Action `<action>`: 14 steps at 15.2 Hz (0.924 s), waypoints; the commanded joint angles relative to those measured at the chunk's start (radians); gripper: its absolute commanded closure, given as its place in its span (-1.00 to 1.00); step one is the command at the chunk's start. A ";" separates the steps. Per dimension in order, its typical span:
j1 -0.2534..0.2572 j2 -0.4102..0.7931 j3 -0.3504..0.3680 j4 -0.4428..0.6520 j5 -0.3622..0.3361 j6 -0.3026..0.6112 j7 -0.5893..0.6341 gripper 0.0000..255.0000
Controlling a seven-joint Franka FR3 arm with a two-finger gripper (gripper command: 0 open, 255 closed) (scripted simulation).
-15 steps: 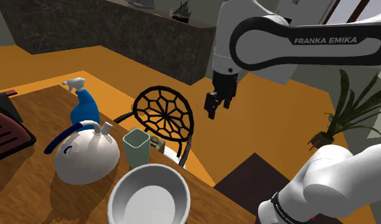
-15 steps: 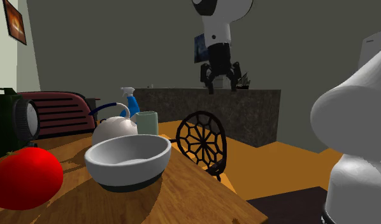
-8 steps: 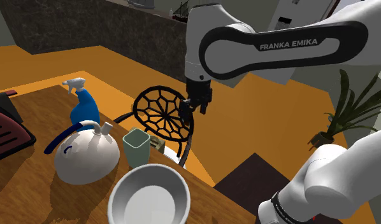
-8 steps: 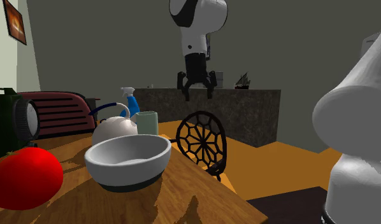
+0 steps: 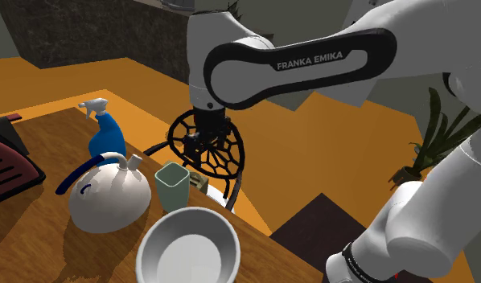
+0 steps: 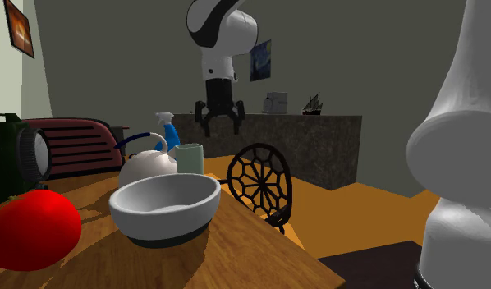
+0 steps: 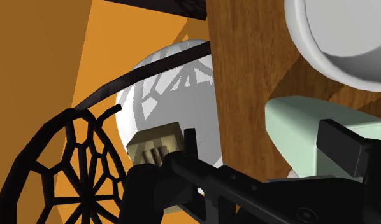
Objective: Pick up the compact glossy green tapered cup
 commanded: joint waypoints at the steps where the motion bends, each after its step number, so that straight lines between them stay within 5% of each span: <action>1: 0.018 0.066 0.020 0.053 -0.018 0.015 0.027 -1.00; 5: 0.055 0.181 0.044 0.161 -0.059 0.024 0.066 -1.00; 14: 0.058 0.213 0.040 0.096 -0.075 0.118 0.076 -1.00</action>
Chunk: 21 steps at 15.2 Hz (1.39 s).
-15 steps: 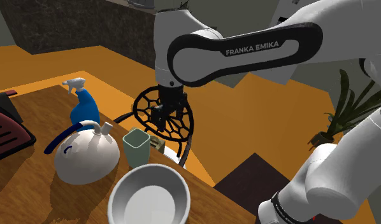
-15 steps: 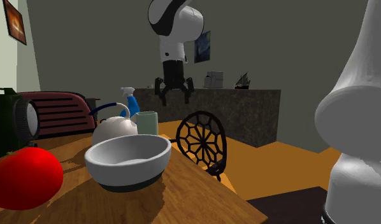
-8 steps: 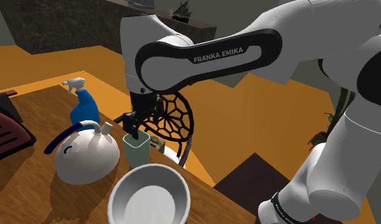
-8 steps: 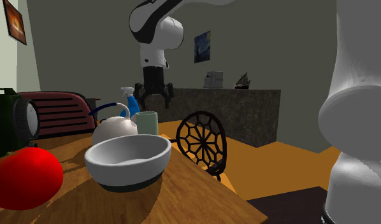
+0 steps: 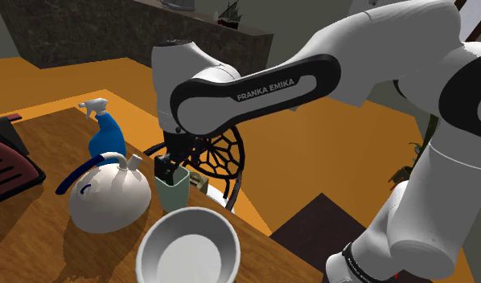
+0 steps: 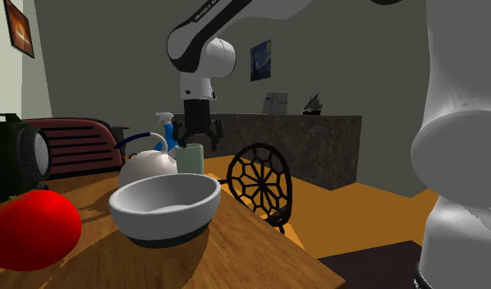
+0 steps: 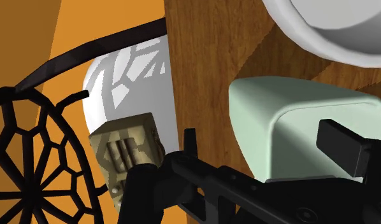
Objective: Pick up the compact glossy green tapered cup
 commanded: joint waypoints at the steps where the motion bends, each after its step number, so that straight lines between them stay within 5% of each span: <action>1: 0.000 0.002 -0.001 -0.002 -0.001 0.004 0.000 1.00; 10: -0.001 0.001 -0.001 -0.002 -0.001 0.004 -0.001 1.00; 21: -0.004 -0.041 0.003 0.096 0.021 -0.133 -0.014 1.00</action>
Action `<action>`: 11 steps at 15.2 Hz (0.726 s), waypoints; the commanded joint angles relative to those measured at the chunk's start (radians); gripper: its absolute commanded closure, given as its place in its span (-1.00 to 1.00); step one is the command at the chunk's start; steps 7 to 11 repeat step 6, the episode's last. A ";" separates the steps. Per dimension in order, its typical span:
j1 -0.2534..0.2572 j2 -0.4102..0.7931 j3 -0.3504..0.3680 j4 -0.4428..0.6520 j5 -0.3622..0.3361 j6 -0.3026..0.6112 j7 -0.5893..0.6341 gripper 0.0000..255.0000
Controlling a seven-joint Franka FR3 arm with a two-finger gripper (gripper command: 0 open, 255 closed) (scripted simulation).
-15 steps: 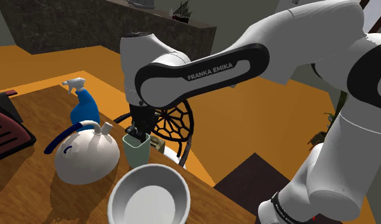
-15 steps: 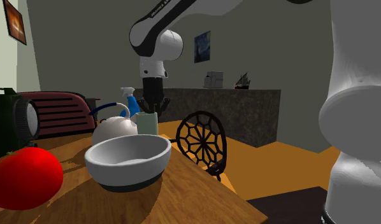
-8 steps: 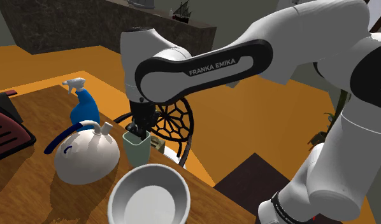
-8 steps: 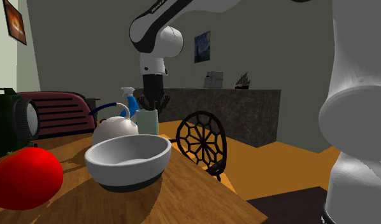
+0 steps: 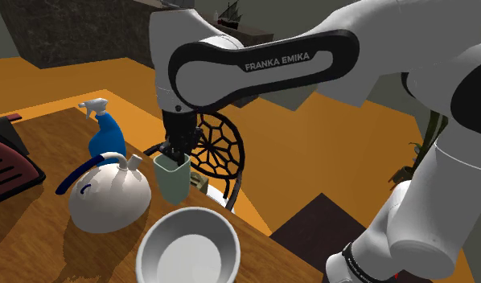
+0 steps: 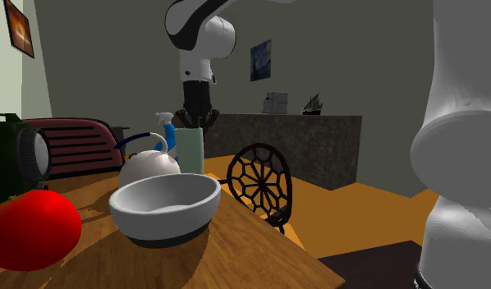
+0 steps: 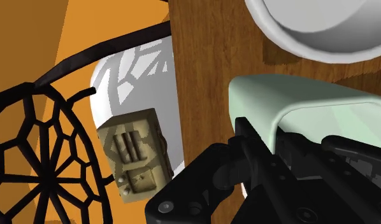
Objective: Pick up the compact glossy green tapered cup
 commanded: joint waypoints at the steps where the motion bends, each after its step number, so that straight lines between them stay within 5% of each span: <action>1: 0.000 -0.005 0.001 0.021 0.003 -0.026 0.000 1.00; 11: 0.000 -0.012 0.002 0.056 0.006 -0.067 -0.002 1.00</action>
